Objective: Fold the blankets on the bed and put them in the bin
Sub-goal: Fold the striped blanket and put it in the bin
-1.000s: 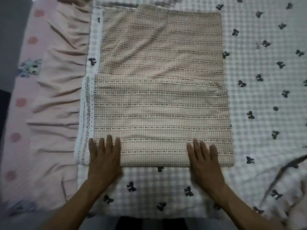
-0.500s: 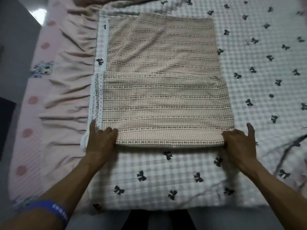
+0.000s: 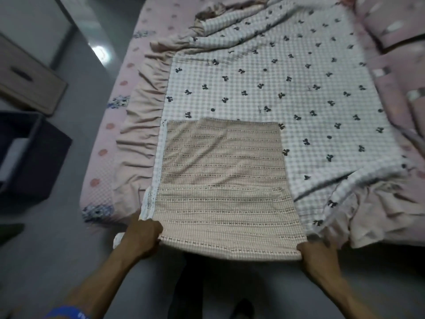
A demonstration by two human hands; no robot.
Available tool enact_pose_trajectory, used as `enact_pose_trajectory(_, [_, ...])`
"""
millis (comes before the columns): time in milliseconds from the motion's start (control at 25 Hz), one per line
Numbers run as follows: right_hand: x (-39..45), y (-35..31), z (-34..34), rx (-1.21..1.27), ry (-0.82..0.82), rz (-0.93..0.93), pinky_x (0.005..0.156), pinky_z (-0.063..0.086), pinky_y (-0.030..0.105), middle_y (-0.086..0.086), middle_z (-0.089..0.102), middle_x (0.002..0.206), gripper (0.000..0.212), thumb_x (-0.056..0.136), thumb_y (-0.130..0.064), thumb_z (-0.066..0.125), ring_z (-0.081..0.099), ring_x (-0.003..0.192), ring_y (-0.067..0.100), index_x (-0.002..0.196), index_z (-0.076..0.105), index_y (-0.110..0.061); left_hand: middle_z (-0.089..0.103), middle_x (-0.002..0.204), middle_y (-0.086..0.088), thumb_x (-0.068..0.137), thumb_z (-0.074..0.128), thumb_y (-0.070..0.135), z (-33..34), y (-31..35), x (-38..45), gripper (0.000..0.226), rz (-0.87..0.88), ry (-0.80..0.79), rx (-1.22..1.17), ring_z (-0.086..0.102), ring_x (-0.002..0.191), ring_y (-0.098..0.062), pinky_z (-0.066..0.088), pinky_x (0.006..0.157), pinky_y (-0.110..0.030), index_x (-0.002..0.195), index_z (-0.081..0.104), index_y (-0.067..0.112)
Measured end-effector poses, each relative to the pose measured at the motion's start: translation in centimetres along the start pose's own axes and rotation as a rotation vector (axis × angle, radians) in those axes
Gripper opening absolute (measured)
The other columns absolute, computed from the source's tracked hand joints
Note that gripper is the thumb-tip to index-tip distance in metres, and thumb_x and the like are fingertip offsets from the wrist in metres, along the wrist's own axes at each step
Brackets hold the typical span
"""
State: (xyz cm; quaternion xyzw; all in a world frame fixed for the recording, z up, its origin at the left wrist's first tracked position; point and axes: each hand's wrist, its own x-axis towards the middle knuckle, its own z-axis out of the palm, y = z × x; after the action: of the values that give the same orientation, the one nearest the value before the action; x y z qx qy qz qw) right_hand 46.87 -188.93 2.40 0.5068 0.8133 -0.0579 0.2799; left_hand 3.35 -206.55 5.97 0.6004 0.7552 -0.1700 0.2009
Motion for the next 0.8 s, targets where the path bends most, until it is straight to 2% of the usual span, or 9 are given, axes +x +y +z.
enact_pose_trajectory(80, [-1.7,1.5,-0.7,0.061,-0.008,-0.019,0.065,0.042,0.034,-0.002,0.062,0.059,0.008,0.052,-0.027,0.068,0.063,0.065,0.026,0.055,0.061,-0.025,0.068,0.097,-0.007,0.071,0.06,0.039,-1.0,0.8,-2.0,0.02,-0.051,-0.053,-0.032,0.058,0.094,-0.03,0.032,0.073,-0.029,0.077,0.062,0.02])
enact_pose_trajectory(120, [-1.7,2.0,-2.7,0.081,0.03,-0.016,0.067,0.039,0.035,-0.001,0.064,0.064,0.004,0.056,-0.027,0.063,0.064,0.072,0.027,0.057,0.059,-0.027,0.068,0.101,-0.006,0.072,0.058,0.042,-1.5,0.6,-2.1,0.023,-0.071,-0.05,-0.054,0.059,0.095,-0.029,0.037,0.077,-0.028,0.081,0.063,0.021])
enact_pose_trajectory(200, [-0.1,2.3,-7.8,0.091,0.068,0.022,0.076,0.033,0.038,0.0,0.069,0.077,0.01,0.064,-0.024,0.06,0.065,0.089,0.027,0.066,0.061,-0.033,0.069,0.098,-0.002,0.076,0.058,0.043,-4.7,-0.2,-1.1,0.021,-0.066,-0.034,-0.038,0.062,0.095,-0.024,0.04,0.089,-0.031,0.081,0.061,0.023])
enact_pose_trajectory(280, [2.4,2.3,-12.9,0.08,0.164,0.039,0.086,0.03,0.041,-0.001,0.071,0.087,0.019,0.068,-0.021,0.062,0.063,0.098,0.025,0.082,0.069,-0.033,0.069,0.093,-0.001,0.078,0.059,0.04,-8.9,-1.6,1.0,0.017,-0.073,0.004,0.002,0.063,0.089,-0.023,0.038,0.08,-0.03,0.075,0.055,0.024])
enact_pose_trajectory(400, [7.4,2.6,-19.5,0.145,0.225,0.059,0.083,0.03,0.043,-0.002,0.068,0.082,0.012,0.07,-0.015,0.062,0.062,0.091,0.028,0.078,0.066,-0.022,0.068,0.086,-0.006,0.078,0.06,0.035,-14.5,-4.6,5.8,0.019,-0.125,0.053,-0.069,0.061,0.077,-0.027,0.046,0.066,-0.031,0.068,0.051,0.021])
enact_pose_trajectory(520, [13.7,1.9,-24.1,0.226,0.236,0.094,0.077,0.026,0.041,0.0,0.057,0.07,0.007,0.068,-0.012,0.061,0.058,0.079,0.03,0.072,0.058,-0.018,0.065,0.083,-0.008,0.082,0.061,0.04,-18.1,-7.9,13.2,0.025,-0.128,0.054,-0.114,0.058,0.072,-0.026,0.047,0.063,-0.032,0.067,0.054,0.022])
enact_pose_trajectory(600, [18.9,1.4,-26.6,0.232,0.247,0.14,0.083,0.029,0.043,0.001,0.058,0.073,0.008,0.069,-0.014,0.065,0.056,0.078,0.03,0.075,0.06,-0.017,0.061,0.078,-0.005,0.083,0.062,0.039,-19.8,-9.8,18.4,0.028,-0.127,0.05,-0.111,0.056,0.071,-0.024,0.048,0.064,-0.033,0.064,0.051,0.022])
enact_pose_trajectory(680, [24.3,0.9,-27.6,0.234,0.231,0.182,0.097,0.032,0.05,0.001,0.057,0.073,0.008,0.071,-0.018,0.068,0.053,0.076,0.029,0.074,0.06,-0.017,0.061,0.076,-0.004,0.082,0.064,0.033,-20.5,-11.1,23.3,0.025,-0.111,0.055,-0.1,0.057,0.072,-0.024,0.046,0.064,-0.033,0.064,0.053,0.02])
enact_pose_trajectory(800, [33.6,-0.2,-25.6,0.271,0.196,0.211,0.106,0.027,0.057,0.004,0.059,0.079,0.009,0.073,-0.02,0.069,0.057,0.088,0.033,0.08,0.064,-0.018,0.064,0.079,-0.007,0.08,0.066,0.029,-18.6,-12.8,31.1,0.018,-0.117,0.025,-0.121,0.06,0.075,-0.027,0.049,0.069,-0.035,0.069,0.059,0.017])
